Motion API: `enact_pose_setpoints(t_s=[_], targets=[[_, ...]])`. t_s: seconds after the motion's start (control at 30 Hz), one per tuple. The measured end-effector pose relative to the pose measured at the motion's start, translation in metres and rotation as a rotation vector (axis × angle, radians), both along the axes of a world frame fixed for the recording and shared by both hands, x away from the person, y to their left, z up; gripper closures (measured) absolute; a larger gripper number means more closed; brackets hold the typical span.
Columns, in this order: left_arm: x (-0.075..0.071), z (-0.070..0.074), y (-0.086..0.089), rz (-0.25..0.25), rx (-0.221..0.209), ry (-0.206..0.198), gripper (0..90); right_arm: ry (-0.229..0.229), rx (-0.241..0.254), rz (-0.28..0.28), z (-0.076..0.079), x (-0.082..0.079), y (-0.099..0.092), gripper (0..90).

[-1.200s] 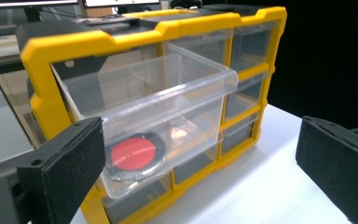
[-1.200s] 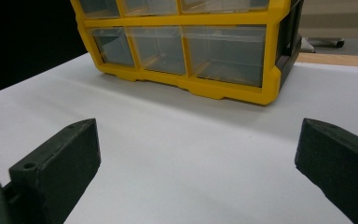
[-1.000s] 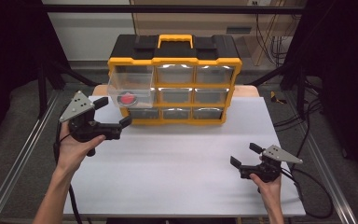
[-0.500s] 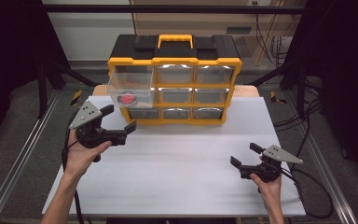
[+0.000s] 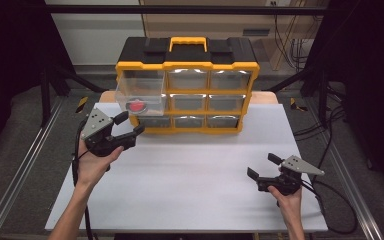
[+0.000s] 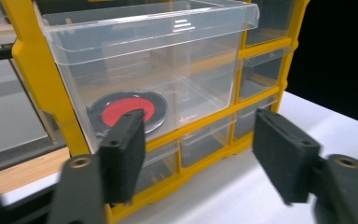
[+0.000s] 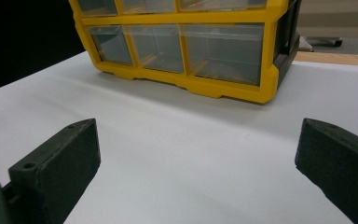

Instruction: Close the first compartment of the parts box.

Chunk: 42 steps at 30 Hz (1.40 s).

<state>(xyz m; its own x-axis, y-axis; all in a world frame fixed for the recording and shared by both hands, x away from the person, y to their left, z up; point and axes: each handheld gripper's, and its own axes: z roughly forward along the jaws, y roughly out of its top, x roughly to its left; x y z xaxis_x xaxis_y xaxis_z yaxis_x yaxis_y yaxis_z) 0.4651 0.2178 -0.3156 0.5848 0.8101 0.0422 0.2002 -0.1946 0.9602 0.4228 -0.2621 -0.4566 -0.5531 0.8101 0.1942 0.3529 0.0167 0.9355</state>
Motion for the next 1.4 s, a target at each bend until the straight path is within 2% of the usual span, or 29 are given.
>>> enact_pose_setpoints(t_s=[0.27,0.47,0.7,0.83,0.87,0.93,0.97,1.0,1.03,1.1,1.17,1.23,1.27,1.4], targets=[[0.009,0.000,-0.002,-0.043,0.001,0.014,60.2,-0.006,0.006,0.000,0.001,0.000,-0.001,0.8],[0.010,0.001,0.000,-0.033,0.006,0.011,76.9,-0.002,0.007,0.002,0.001,0.000,-0.001,0.8],[0.013,0.004,-0.001,-0.013,0.023,0.003,88.1,0.000,0.006,0.004,0.000,0.000,0.000,0.8],[0.014,0.008,-0.004,-0.009,0.032,-0.006,89.4,-0.001,0.007,0.004,0.000,0.000,0.000,0.8],[0.015,0.010,-0.004,-0.012,0.035,-0.019,89.4,0.000,0.006,0.004,0.000,0.000,0.000,0.8],[0.016,0.011,-0.006,-0.010,0.034,-0.010,89.4,0.002,0.004,0.004,0.000,0.000,0.000,0.8],[0.017,0.012,-0.005,-0.013,0.036,-0.022,89.4,0.002,0.003,0.003,0.000,0.000,0.000,0.8],[0.018,0.012,-0.006,-0.013,0.030,-0.009,89.4,0.003,0.003,0.003,0.000,0.000,0.000,0.8],[0.019,0.013,-0.006,-0.013,0.033,-0.021,89.4,0.003,0.001,0.003,0.000,0.000,0.000,0.8],[0.021,0.013,-0.007,-0.017,0.029,-0.001,89.4,0.002,0.000,0.003,0.000,0.001,0.000,0.8],[0.023,0.013,-0.008,-0.015,0.038,-0.014,89.4,0.003,0.002,0.003,-0.001,0.001,0.000,0.8],[0.024,0.013,-0.009,-0.012,0.035,-0.005,89.4,0.003,0.001,0.002,-0.001,0.001,0.000,0.8],[0.025,0.013,-0.009,-0.013,0.036,-0.016,89.4,0.003,0.002,0.001,-0.001,0.001,0.000,0.8],[0.027,0.014,-0.010,-0.012,0.036,-0.005,89.4,0.003,0.001,0.002,-0.001,0.001,0.000,0.8]])
